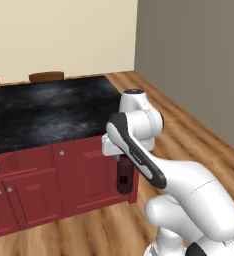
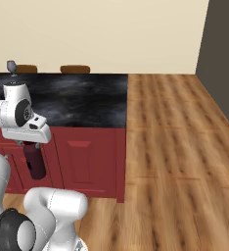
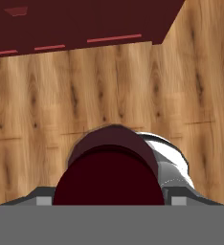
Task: There is a wine glass and glass cup on the dining counter. Place the wine bottle next to the wine glass and the juice bottle next to the glass cup.
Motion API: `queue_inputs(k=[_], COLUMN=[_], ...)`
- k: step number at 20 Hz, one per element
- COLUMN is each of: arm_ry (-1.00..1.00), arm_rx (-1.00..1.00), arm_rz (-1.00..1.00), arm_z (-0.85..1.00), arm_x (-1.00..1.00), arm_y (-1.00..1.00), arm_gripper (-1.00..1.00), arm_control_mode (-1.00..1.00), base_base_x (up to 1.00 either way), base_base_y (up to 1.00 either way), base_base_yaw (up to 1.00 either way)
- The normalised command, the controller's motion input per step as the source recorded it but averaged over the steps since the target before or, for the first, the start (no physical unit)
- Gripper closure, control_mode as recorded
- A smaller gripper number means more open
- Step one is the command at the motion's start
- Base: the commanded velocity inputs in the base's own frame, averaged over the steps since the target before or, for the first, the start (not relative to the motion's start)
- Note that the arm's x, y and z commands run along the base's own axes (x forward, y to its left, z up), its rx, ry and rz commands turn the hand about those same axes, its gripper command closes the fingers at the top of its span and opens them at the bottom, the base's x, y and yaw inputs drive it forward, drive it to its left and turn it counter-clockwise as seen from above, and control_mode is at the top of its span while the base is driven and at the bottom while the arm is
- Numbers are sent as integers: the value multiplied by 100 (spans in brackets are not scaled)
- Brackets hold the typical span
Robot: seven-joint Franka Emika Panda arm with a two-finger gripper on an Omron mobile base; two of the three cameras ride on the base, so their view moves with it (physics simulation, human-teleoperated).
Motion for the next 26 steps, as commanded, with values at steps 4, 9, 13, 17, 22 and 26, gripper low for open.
queue_inputs(k=[4, 9, 13, 17, 22, 26], arm_ry=[0, 0, 0, 0, 0, 0], arm_rx=[0, 0, 0, 0, 0, 0], arm_rz=[0, 0, 0, 0, 0, 0], arm_z=[0, 0, 0, 0, 0, 0], arm_x=[0, 0, 0, 0, 0, 0], arm_y=[0, 0, 0, 0, 0, 0], arm_gripper=[100, 100, 100, 100, 100, 100], arm_control_mode=[100, 100, 100, 100, 100, 100], base_base_x=[38, 40, 42, 44, 46, 47], base_base_y=[-63, -62, -61, -59, -58, -57], base_base_yaw=[0, 0, 0, 0, 0, 0])
